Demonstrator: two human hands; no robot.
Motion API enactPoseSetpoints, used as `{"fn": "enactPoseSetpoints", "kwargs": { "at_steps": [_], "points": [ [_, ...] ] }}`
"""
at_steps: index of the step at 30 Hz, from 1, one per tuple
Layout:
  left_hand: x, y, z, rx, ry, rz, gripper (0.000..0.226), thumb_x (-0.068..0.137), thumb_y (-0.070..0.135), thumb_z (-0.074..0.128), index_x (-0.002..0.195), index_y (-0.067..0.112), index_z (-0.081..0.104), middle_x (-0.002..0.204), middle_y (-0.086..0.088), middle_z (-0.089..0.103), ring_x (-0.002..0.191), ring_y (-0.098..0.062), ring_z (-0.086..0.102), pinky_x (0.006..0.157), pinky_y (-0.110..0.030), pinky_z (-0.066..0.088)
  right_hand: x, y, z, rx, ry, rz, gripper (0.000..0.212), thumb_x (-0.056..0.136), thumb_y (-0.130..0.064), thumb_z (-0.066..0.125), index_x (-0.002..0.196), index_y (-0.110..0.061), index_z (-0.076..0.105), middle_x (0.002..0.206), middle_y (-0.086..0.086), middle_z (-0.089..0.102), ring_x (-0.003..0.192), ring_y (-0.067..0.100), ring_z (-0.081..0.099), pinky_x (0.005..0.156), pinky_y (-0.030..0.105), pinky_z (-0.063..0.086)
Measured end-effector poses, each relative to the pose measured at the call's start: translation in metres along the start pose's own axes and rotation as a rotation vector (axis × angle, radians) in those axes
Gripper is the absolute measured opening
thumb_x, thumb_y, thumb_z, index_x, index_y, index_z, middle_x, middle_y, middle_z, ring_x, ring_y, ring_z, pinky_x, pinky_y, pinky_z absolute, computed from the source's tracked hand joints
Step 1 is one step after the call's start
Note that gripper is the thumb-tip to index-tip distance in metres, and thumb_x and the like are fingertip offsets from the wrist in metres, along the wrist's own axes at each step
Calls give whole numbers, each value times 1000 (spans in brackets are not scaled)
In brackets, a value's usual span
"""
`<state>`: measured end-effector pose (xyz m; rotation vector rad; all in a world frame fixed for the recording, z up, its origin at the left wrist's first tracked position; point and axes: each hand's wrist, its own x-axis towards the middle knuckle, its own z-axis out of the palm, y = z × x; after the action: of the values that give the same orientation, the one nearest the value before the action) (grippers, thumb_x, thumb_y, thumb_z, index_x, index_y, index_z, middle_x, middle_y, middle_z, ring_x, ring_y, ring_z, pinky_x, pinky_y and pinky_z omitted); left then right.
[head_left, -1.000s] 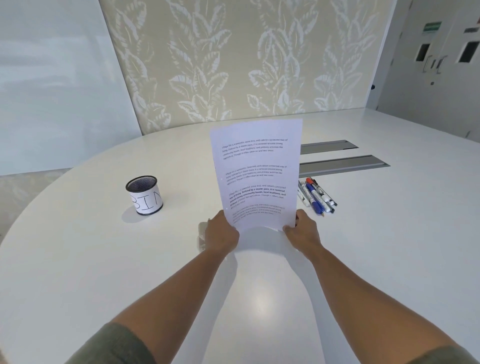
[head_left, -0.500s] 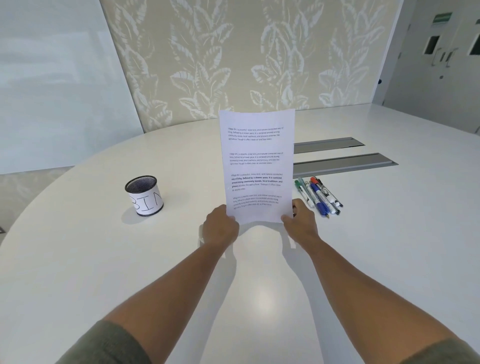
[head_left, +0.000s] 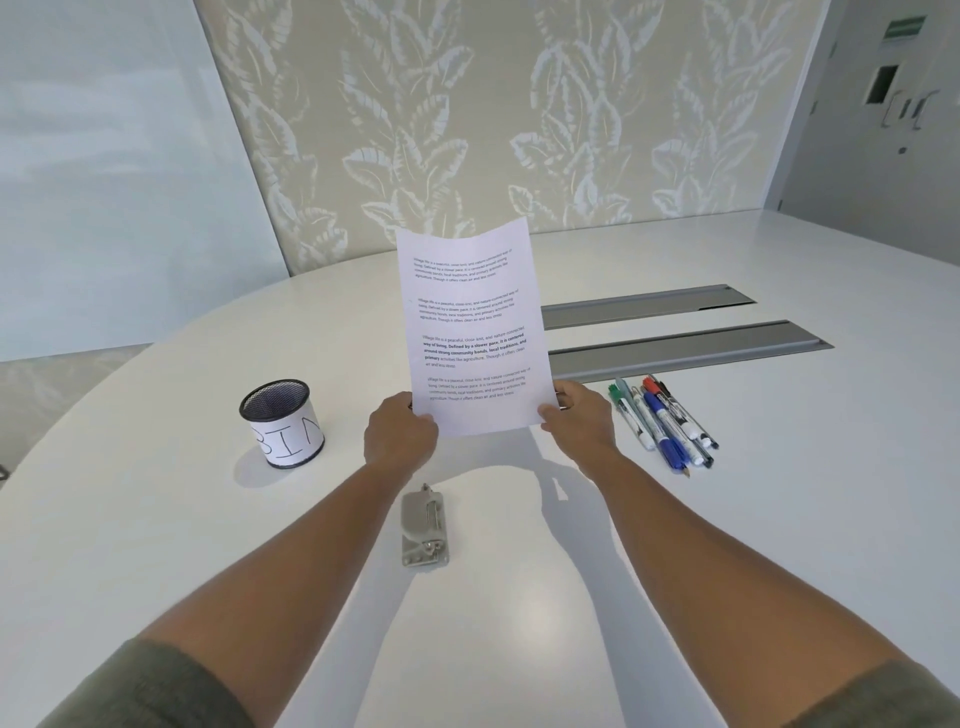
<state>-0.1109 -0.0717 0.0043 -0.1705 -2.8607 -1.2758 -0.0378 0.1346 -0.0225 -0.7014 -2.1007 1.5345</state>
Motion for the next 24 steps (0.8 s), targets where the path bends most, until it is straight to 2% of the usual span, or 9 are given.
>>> {"fn": "enactPoseSetpoints", "kwargs": {
  "at_steps": [4, 7, 13, 17, 19, 22, 24],
  "points": [
    [22, -4, -2, -20, -3, -49, 22, 77, 9, 49, 90, 12, 66, 83, -5, 71, 73, -30, 62, 53, -26, 41, 17, -8, 15, -15, 0, 14, 24, 81, -4, 59, 87, -26, 68, 93, 2, 73, 89, 31, 70, 86, 48, 58],
    [37, -7, 0, -28, -19, -73, 26, 77, 10, 48, 95, 14, 67, 87, -4, 73, 77, -29, 65, 53, -25, 41, 29, -10, 26, -28, 1, 37, 16, 80, -3, 56, 87, -10, 68, 95, 13, 72, 90, 39, 68, 85, 50, 57],
    [62, -18, 0, -72, -22, -159, 26, 78, 6, 49, 96, 13, 67, 87, -8, 73, 76, -31, 67, 54, -25, 43, 46, -12, 43, -19, -40, 127, 20, 76, -2, 60, 80, -16, 72, 86, 5, 76, 84, 30, 73, 78, 43, 61],
    [71, -31, 2, -106, -21, -208, 29, 77, 4, 48, 95, 11, 69, 89, -10, 73, 83, -34, 70, 60, -29, 46, 52, -10, 55, -39, -49, 171, 23, 74, 0, 62, 72, -23, 67, 89, 4, 75, 83, 28, 74, 72, 36, 60],
    [73, -38, 3, -124, -22, -233, 30, 76, 3, 49, 96, 12, 70, 92, -9, 74, 81, -32, 70, 59, -28, 46, 56, -6, 61, -49, -50, 192, 17, 72, 2, 63, 83, -8, 70, 95, 9, 73, 77, 25, 71, 69, 36, 57],
    [75, -45, 4, -149, -8, -252, 34, 78, 6, 54, 105, 17, 72, 98, -4, 75, 86, -28, 72, 68, -31, 57, 59, 0, 68, -90, -32, 215, 37, 67, 3, 62, 103, 10, 63, 109, 23, 67, 70, 15, 51, 65, 32, 48],
    [75, -50, 5, -184, 5, -270, 34, 78, 8, 58, 107, 18, 72, 94, -2, 76, 84, -25, 74, 77, -37, 61, 59, 2, 72, -129, -16, 219, 31, 65, 2, 63, 95, 10, 65, 101, 23, 67, 70, 14, 49, 72, 36, 56]
  ]
}}
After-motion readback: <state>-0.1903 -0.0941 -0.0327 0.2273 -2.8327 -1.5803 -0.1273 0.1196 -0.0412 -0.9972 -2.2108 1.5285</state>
